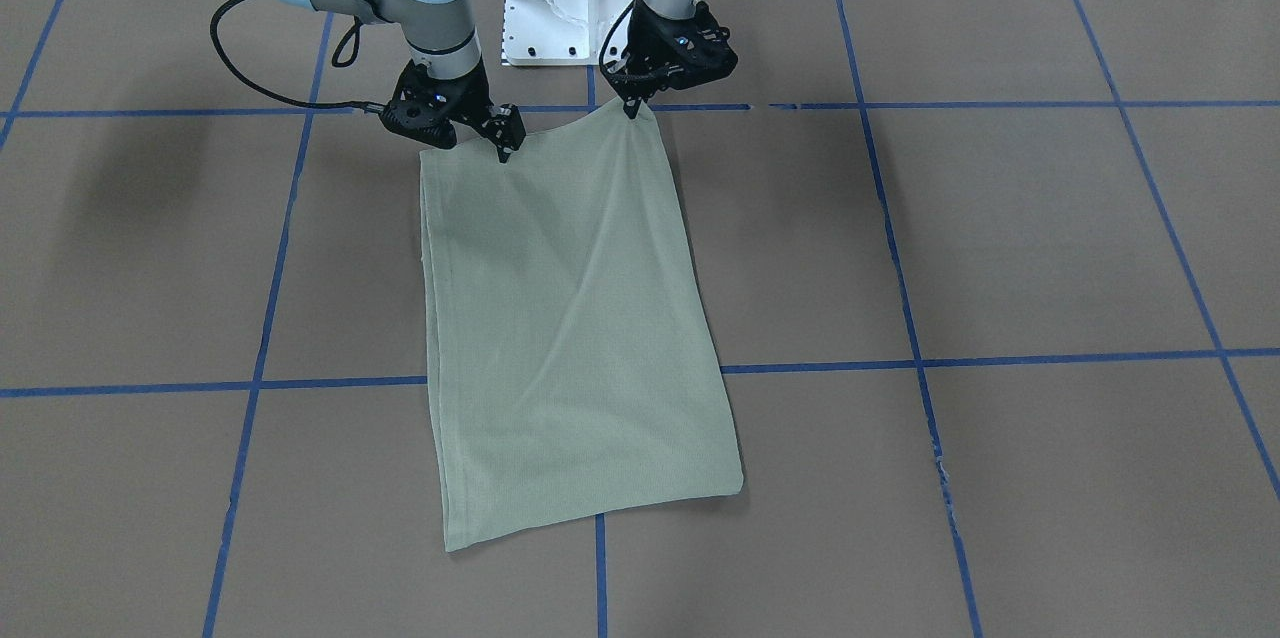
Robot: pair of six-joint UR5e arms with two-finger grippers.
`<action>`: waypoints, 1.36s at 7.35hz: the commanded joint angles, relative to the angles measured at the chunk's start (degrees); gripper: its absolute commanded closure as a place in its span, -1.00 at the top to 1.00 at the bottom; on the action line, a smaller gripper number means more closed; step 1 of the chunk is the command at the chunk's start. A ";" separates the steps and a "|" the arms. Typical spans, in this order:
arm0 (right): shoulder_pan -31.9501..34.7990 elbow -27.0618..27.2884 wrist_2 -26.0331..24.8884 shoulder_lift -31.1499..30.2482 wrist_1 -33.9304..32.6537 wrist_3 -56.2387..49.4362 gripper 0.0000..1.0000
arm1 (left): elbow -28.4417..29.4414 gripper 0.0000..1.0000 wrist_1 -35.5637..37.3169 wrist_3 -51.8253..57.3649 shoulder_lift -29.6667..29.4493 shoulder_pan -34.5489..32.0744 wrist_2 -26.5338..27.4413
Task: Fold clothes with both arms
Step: 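Grasp the near shirt end with both grippers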
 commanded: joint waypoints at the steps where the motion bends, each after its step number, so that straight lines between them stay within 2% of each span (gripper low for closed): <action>1: 0.00 -0.41 0.03 0.06 0.05 -0.18 1.00 | -0.08 -1.00 0.07 0.01 0.00 0.00 0.00; 2: 0.00 -0.58 0.12 0.06 0.05 -0.18 0.98 | -0.08 -1.00 0.07 -0.08 0.00 0.00 0.00; 3: 0.00 -0.59 0.04 0.06 0.05 0.34 0.46 | -0.08 -1.00 0.07 -0.08 -0.09 0.00 0.00; 4: 0.00 -0.59 0.21 0.06 0.05 0.43 -0.28 | -0.16 -1.00 0.07 -0.08 0.00 0.00 0.00; 5: 0.00 -0.59 0.30 0.06 0.05 0.43 -0.77 | -0.16 -1.00 0.07 0.01 0.00 0.00 0.00; 6: 0.00 -0.50 0.30 0.15 0.14 -0.09 -1.00 | -0.16 -1.00 0.07 0.01 0.00 0.00 0.00; 10: 0.43 0.38 0.30 0.85 0.14 0.52 -1.00 | -0.42 -1.00 0.07 0.01 0.00 -0.08 0.00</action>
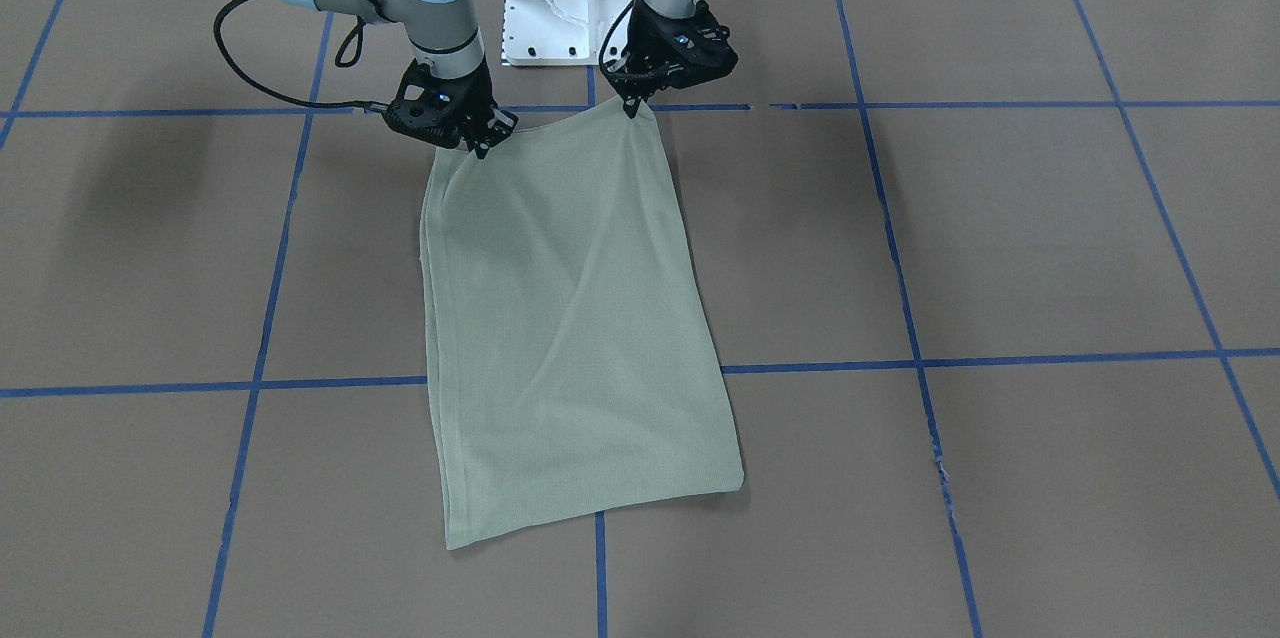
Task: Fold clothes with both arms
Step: 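Grasp the near shirt end with both grippers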
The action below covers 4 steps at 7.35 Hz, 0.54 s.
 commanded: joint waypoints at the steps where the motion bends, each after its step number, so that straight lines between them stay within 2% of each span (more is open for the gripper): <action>1: 0.51 1.19 0.53 0.08 -0.08 -0.09 -1.00 | -2.09 -1.00 0.09 0.06 0.96 0.01 0.00; 4: 0.69 8.46 4.30 -1.75 -0.26 -0.09 -1.00 | -6.75 -1.00 4.82 0.06 1.41 0.89 0.09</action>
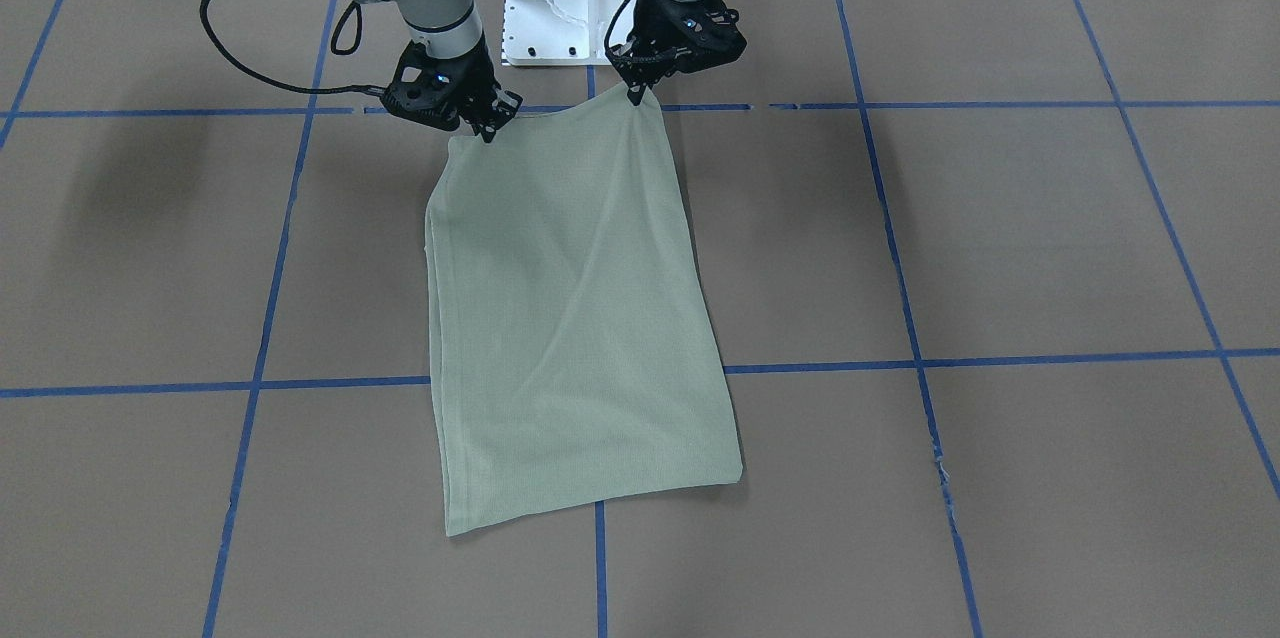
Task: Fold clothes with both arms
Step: 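Grasp the near shirt end with both grippers, then lift the near end with both grippers and fold it away from the robot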
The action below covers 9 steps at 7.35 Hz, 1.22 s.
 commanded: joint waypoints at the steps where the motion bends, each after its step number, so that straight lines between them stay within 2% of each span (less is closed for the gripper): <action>1: 0.08 6.44 4.33 -2.14 -0.31 0.08 -1.00 | -4.79 -1.00 6.01 0.00 0.17 2.35 0.03; 2: 0.08 7.77 7.40 -2.42 -0.40 0.08 -1.00 | -8.39 -1.00 10.92 0.00 0.09 2.97 0.03; 3: 0.08 8.39 7.70 -2.42 -0.40 0.08 -1.00 | -9.82 -1.00 12.36 0.09 0.08 3.07 -0.14; 4: 0.08 8.31 7.52 -1.90 -0.32 0.08 -1.00 | -9.48 -1.00 12.29 0.09 -0.44 3.16 -0.23; 6: 5.06 7.00 6.65 -1.45 0.04 -0.36 -1.00 | -8.95 -1.00 11.94 1.39 -1.75 1.76 0.29; 7: 7.26 5.25 6.21 -0.32 0.21 -0.79 -1.00 | -7.12 -1.00 11.94 3.58 -3.68 -2.51 0.21; 9: 11.39 -2.37 3.84 6.60 0.30 -1.32 -1.00 | -1.77 -1.00 10.71 6.92 -5.88 -8.94 -0.05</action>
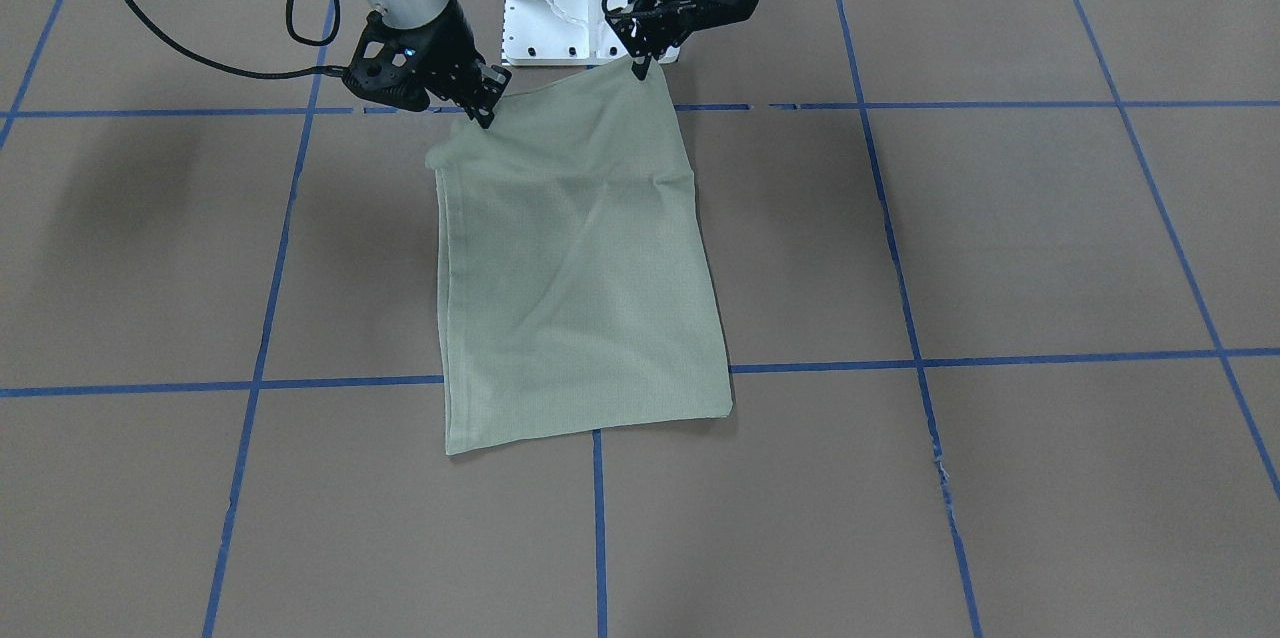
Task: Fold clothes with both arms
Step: 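Lift the near end with both grippers and fold it away from the robot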
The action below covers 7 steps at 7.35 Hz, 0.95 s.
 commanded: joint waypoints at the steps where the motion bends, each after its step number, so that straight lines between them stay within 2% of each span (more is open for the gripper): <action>1: 5.46 -7.61 -1.68 6.37 0.10 -1.54 -1.00 | 7.60 -1.00 -2.70 4.34 -3.42 -7.27 -0.17; 2: 7.67 -10.69 -1.77 8.66 0.28 -2.60 -1.00 | 11.99 -1.00 -5.85 5.84 -4.65 -9.74 -0.34; 4: 10.93 -19.55 -1.69 9.91 10.51 -2.70 -1.00 | 16.58 -1.00 -10.43 8.91 -5.63 -13.97 -0.52; 6: 12.43 -29.21 -1.60 15.60 12.05 -3.05 -1.00 | 23.16 -1.00 -15.25 10.24 -8.26 -16.00 -0.52; 7: 13.30 -31.26 -1.43 16.93 12.14 -3.22 -1.00 | 27.55 -1.00 -17.81 10.24 -10.10 -17.05 -0.52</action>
